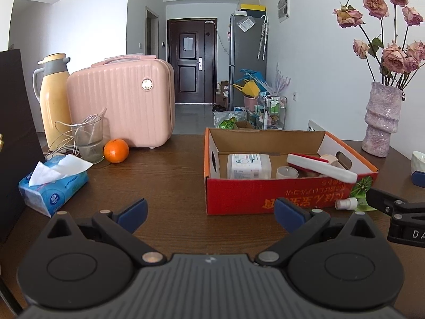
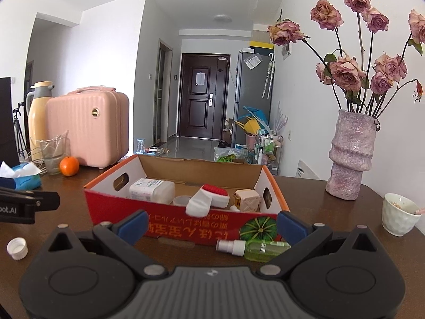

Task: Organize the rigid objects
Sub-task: 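Withdraw both open grippers from the box back over the table, then lower the left gripper onto the white round disc container and close it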

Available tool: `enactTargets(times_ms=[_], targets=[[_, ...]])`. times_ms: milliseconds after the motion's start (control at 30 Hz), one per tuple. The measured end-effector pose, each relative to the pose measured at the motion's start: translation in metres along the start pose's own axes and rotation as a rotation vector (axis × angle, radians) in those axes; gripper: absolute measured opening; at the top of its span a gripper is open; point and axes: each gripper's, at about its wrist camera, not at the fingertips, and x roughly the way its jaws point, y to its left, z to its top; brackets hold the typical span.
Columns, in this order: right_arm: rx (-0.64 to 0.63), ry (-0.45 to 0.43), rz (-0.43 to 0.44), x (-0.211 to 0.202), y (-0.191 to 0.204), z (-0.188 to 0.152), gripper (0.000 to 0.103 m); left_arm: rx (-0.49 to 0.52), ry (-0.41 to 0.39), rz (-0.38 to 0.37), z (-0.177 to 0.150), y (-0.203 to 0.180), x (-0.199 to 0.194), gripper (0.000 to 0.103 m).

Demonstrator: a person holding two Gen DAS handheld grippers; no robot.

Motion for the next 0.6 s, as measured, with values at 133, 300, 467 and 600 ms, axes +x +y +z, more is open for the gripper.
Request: enactTargets(times_ms=[133, 300, 467, 600], targets=[[0.004, 0.003, 0.006, -0.013, 0.002, -0.008, 0.103, -0.009, 0.010, -0.008, -0.010, 0.006, -0.011, 0.103], [0.020, 0.019, 0.006, -0.024, 0.002, -0.018, 0.103, -0.008, 0.030, -0.015, -0.023, 0.011, -0.019, 0.103], [0.031, 0.040, 0.003, -0.028, 0.004, -0.028, 0.103, -0.003, 0.041, -0.020, -0.032, 0.013, -0.025, 0.103], [0.035, 0.048, -0.002, -0.029, 0.004, -0.031, 0.103, -0.001, 0.064, -0.031, -0.036, 0.015, -0.025, 0.103]])
